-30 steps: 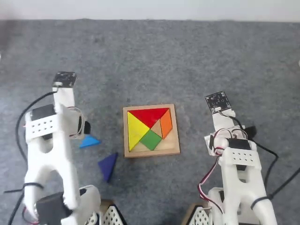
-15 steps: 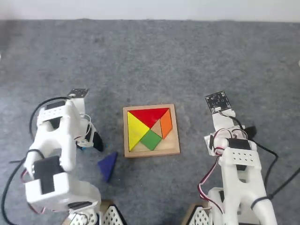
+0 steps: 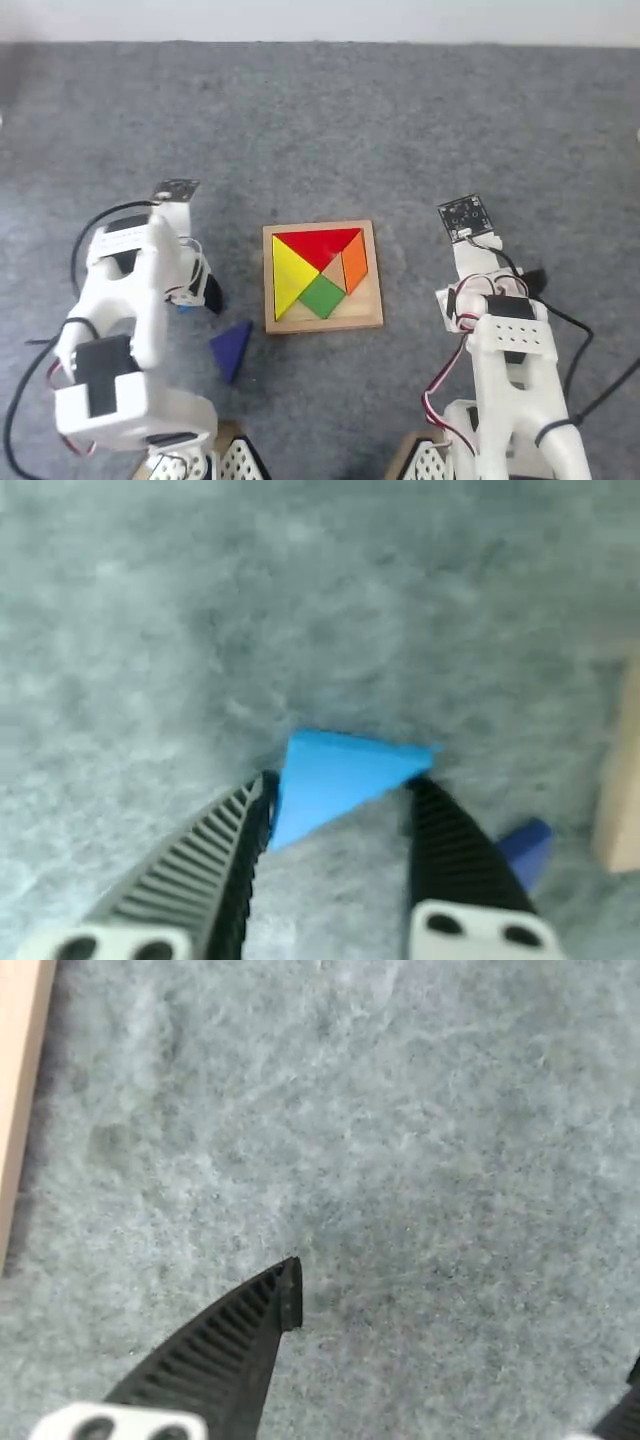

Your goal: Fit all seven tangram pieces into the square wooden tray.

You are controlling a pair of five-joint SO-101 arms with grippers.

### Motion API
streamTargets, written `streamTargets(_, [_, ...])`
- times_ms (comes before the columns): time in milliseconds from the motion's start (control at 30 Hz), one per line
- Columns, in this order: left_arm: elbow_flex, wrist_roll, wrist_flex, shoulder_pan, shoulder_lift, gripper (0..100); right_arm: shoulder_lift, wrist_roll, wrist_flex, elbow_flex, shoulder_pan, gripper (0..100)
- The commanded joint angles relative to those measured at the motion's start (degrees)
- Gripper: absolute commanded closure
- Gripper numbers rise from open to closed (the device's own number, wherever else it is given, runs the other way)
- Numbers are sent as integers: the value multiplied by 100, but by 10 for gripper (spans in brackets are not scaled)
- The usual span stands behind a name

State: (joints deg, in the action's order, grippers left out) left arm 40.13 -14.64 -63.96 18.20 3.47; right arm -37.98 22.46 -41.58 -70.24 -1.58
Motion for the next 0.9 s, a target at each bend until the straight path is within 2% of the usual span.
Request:
streamTargets(0, [-251,-44,457,-62,-26,908,-84,70,75,26,57,494])
streamTargets(200, [-295,-211,141,-62,-35,985,-84,70,75,26,57,494])
streamTargets(400, [-295,-246,132,-70,-53,986,-84,70,75,26,57,494])
streamTargets(533, [-356,-237,-105,-62,-624,985,-75,70,75,26,57,494])
streamTargets(600, [-523,-141,-448,-26,-1152,965,-75,70,31,26,101,494])
streamTargets(733, [-822,237,-1099,-53,-2514,815,-92,70,-207,88,365,494])
streamTargets(867, [-840,97,-1521,-325,-3473,829,-84,70,-295,158,523,494])
